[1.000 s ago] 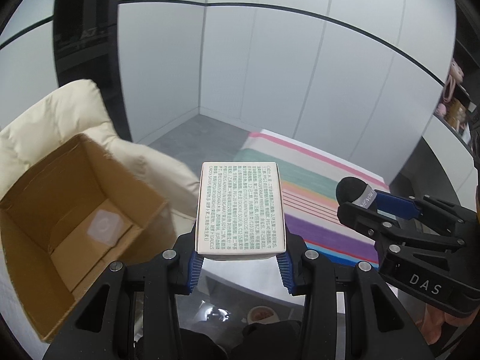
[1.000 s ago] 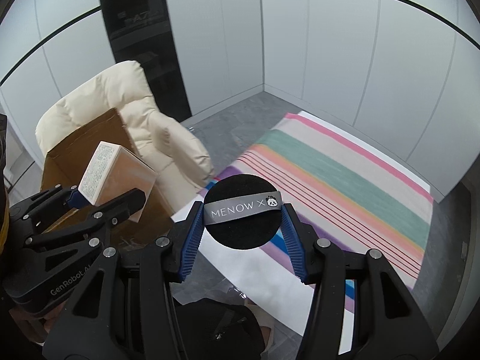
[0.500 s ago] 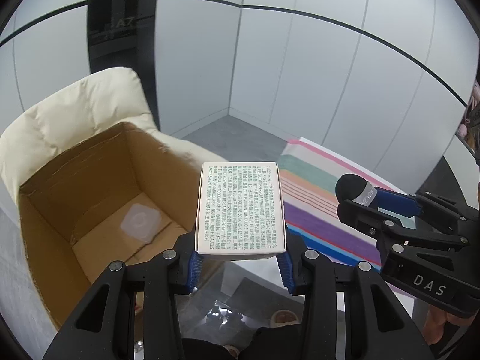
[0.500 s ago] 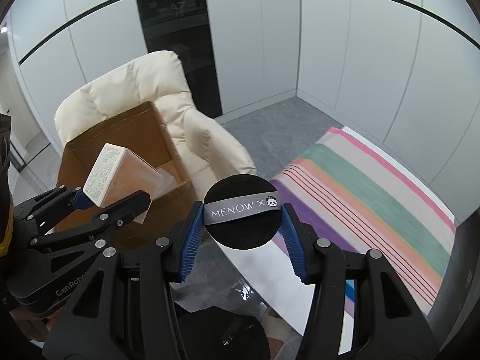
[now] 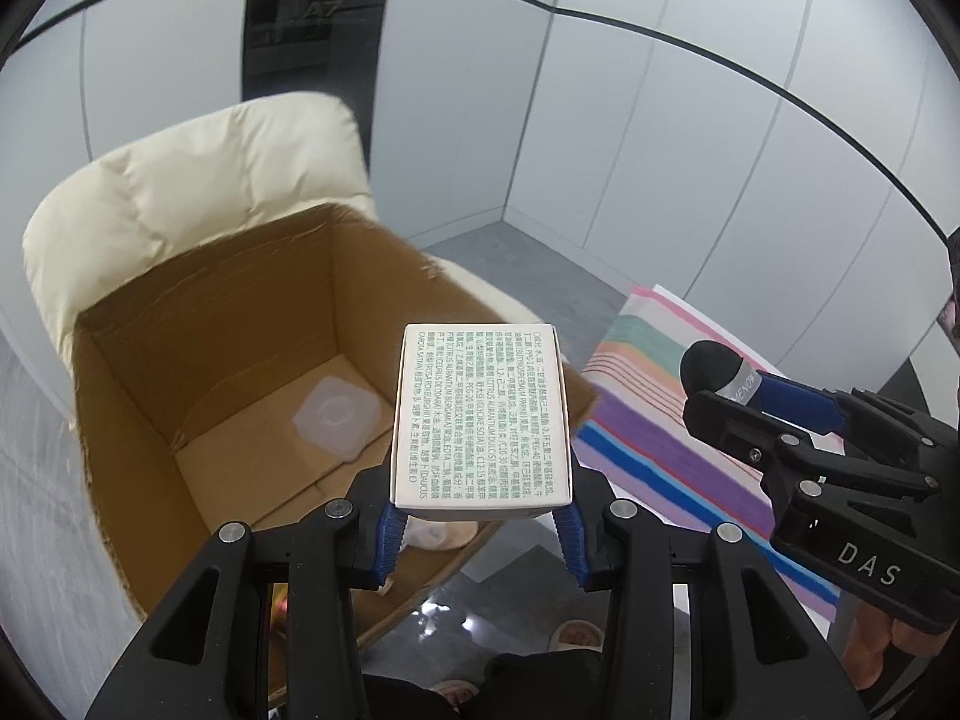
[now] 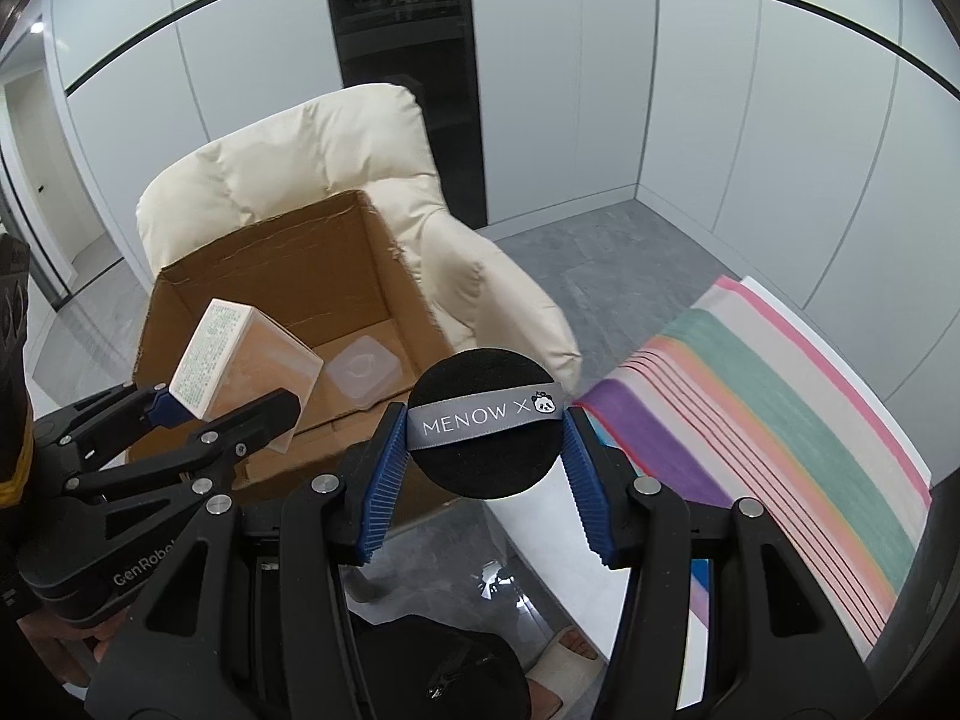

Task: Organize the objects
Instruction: 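Lift and carry the white box with left tool while right tool carries the compact toward the cardboard box, then open left tool to drop the white box while right tool drops the compact into the box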

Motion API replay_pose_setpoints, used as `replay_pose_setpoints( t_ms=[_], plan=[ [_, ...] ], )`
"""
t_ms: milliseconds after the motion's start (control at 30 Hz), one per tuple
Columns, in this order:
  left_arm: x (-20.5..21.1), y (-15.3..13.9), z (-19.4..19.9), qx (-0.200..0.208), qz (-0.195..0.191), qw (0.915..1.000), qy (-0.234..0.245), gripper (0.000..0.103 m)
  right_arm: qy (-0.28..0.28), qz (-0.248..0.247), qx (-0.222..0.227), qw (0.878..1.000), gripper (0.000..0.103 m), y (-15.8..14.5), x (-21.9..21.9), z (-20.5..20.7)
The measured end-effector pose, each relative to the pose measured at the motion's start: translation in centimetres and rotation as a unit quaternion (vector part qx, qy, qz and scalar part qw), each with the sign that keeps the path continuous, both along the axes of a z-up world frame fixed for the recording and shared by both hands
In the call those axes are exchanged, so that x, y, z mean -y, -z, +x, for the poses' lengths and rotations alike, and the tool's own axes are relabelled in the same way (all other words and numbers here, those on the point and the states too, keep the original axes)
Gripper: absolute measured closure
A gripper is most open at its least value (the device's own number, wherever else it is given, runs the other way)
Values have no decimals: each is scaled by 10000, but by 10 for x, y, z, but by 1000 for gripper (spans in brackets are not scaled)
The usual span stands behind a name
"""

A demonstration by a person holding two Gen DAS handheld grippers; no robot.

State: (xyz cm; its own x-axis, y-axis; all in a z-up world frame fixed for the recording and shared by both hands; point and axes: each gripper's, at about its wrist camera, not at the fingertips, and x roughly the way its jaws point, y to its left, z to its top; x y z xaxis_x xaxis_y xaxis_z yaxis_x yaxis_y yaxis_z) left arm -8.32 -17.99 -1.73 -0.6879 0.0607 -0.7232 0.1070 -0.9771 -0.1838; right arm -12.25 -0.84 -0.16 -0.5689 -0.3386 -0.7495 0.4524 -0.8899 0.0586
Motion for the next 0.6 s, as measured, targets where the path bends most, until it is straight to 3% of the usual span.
replay_pose_setpoints(
  t_ms=[600],
  plan=[
    [72,17,28,148,-171,9972,-719,57,-780,-14,40,9969,50,4,89,3]
  ],
)
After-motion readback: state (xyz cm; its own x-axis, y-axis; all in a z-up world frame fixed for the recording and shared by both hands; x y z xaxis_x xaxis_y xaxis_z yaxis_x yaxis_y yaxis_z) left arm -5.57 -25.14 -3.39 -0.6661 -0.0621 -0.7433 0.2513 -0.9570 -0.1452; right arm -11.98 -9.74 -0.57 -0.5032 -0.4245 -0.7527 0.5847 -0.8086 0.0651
